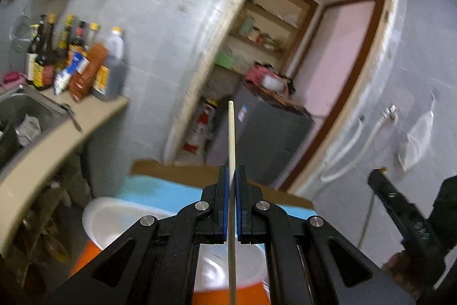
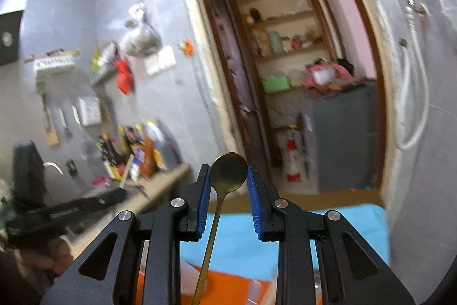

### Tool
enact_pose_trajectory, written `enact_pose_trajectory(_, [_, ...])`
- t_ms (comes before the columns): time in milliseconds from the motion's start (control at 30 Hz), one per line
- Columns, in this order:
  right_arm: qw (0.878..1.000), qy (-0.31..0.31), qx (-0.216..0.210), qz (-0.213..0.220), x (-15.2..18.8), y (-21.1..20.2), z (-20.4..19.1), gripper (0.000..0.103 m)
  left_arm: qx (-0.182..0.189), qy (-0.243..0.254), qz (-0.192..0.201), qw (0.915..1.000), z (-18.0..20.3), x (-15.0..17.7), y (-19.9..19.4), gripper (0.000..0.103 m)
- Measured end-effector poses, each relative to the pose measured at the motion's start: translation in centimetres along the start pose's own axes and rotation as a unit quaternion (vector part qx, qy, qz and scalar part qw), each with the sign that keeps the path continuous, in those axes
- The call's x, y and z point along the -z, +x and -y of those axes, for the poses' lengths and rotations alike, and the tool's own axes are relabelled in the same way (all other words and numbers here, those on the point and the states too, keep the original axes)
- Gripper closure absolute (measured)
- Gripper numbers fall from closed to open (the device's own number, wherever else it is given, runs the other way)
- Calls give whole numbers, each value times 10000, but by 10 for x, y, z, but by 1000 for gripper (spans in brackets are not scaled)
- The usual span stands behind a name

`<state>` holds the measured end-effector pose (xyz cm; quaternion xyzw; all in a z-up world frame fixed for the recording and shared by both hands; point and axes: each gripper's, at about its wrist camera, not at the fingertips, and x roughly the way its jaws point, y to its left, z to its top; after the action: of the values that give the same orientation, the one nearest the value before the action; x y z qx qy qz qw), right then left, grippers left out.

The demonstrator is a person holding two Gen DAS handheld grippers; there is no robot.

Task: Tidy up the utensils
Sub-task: 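Lift the chopstick with left tool while right tool lifts the gold spoon, then lower chopstick into the white caddy with left tool while right tool drops gold spoon in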

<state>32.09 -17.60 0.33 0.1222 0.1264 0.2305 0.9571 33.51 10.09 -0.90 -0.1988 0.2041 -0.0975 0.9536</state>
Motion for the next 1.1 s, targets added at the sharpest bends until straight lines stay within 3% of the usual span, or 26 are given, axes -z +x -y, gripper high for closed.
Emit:
enact_pose_trajectory(167, [9985, 26, -406, 358, -3, 27, -39, 80, 11, -199, 411, 9990, -47, -25, 0, 100])
enact_pose_trajectory(367, [9976, -165, -244, 626, 17, 56, -65, 80, 10, -384, 797, 9961, -87, -29, 6, 100])
enact_pose_trajectory(567, [9952, -575, 24, 793, 39, 71, -73, 80, -118, -74, 1121, 9936, -87, -18, 12, 100])
enact_pose_trajectory(800, [9918, -1074, 162, 670, 76, 76, -78, 80, -284, 303, 1368, 9897, -82, 12, 12, 100])
enact_pose_trajectory(967, [9913, -1206, 163, 501, 90, 79, -79, 79, -257, 549, 1233, 9905, -79, 26, 16, 100])
enact_pose_trajectory(1100, [9929, -1143, 107, 315, 93, 77, -78, 79, -208, 632, 910, 9936, -79, 32, 16, 100])
